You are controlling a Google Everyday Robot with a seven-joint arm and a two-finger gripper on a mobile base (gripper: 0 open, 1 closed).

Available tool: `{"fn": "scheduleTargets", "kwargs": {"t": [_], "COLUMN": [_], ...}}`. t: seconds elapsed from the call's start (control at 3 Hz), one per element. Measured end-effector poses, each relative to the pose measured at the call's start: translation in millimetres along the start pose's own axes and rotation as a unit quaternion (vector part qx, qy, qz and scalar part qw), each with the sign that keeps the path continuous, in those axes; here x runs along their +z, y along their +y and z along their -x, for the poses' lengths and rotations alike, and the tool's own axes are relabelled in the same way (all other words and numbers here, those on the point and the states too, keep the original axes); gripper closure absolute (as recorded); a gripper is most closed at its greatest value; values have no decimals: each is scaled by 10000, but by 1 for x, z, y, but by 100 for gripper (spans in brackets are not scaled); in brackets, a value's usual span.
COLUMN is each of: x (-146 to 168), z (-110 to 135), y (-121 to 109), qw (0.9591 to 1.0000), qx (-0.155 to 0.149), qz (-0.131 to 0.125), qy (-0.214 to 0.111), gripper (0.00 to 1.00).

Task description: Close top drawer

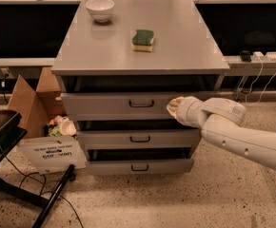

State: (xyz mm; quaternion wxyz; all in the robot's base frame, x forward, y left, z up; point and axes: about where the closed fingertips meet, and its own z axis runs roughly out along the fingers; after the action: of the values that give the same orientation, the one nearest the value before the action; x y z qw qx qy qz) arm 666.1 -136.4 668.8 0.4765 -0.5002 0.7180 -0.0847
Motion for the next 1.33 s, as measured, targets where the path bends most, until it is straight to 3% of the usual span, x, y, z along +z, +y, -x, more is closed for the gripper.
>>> {"fn": "scheduleTargets", "kwargs": {"t": [0.67,1.0,1.33], "x": [0,0,-2], "z": [0,0,0], "y": [0,0,2], "qw": [10000,10000,10000], "qx": [0,0,0], "qz": [0,0,1], "qy": [0,0,0], "gripper": [4,0,21]}}
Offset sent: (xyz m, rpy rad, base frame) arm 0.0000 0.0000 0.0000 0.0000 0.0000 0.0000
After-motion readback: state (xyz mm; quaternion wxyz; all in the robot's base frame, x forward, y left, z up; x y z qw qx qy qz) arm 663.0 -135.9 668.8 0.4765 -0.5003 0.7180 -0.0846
